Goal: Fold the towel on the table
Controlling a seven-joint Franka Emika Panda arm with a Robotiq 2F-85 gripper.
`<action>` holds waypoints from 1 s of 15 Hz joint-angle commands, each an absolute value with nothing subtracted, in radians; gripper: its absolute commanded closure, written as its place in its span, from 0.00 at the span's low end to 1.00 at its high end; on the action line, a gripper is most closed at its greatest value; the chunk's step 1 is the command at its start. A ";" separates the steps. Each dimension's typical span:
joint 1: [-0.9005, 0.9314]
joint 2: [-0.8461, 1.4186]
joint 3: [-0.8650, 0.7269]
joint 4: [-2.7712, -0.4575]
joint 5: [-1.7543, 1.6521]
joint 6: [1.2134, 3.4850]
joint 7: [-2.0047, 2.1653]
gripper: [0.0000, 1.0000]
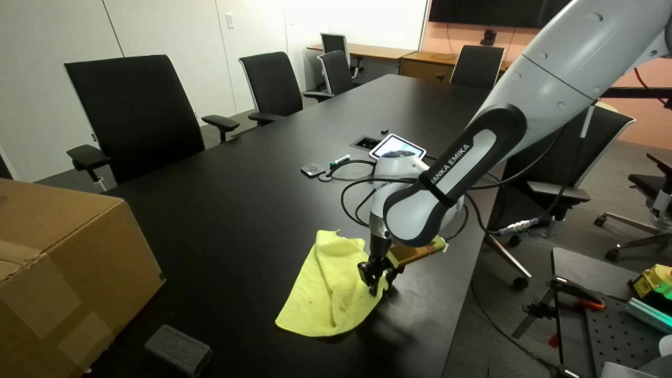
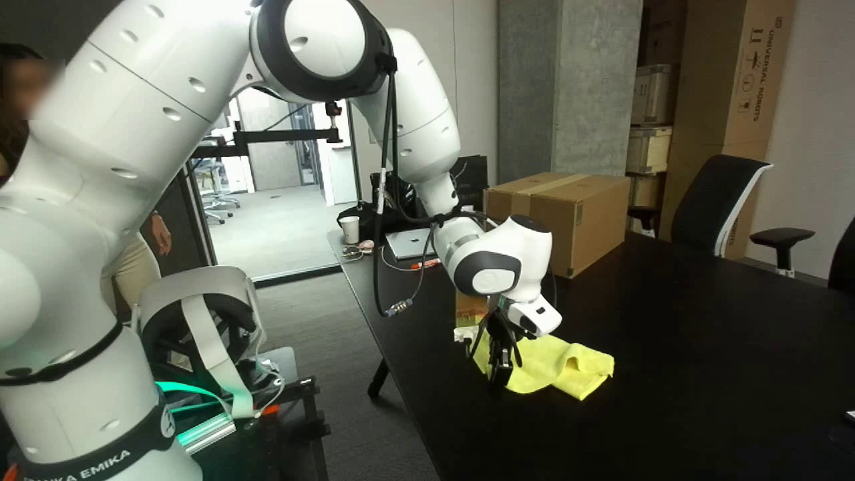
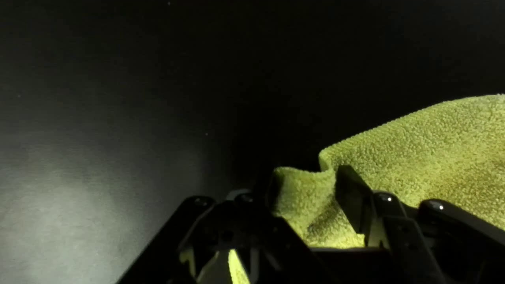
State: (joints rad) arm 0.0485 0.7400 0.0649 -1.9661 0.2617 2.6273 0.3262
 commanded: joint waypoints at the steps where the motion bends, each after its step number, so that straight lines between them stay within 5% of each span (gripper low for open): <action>1: 0.064 0.718 0.057 -1.962 0.275 2.619 0.336 0.80; 2: 0.064 0.716 0.058 -1.961 0.276 2.621 0.335 0.88; 6: 0.067 0.715 0.060 -1.958 0.277 2.621 0.336 0.95; 15: 0.123 0.663 0.035 -1.938 0.237 2.598 0.367 0.90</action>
State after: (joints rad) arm 0.0757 0.7143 0.0627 -1.9468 0.2599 2.6272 0.3312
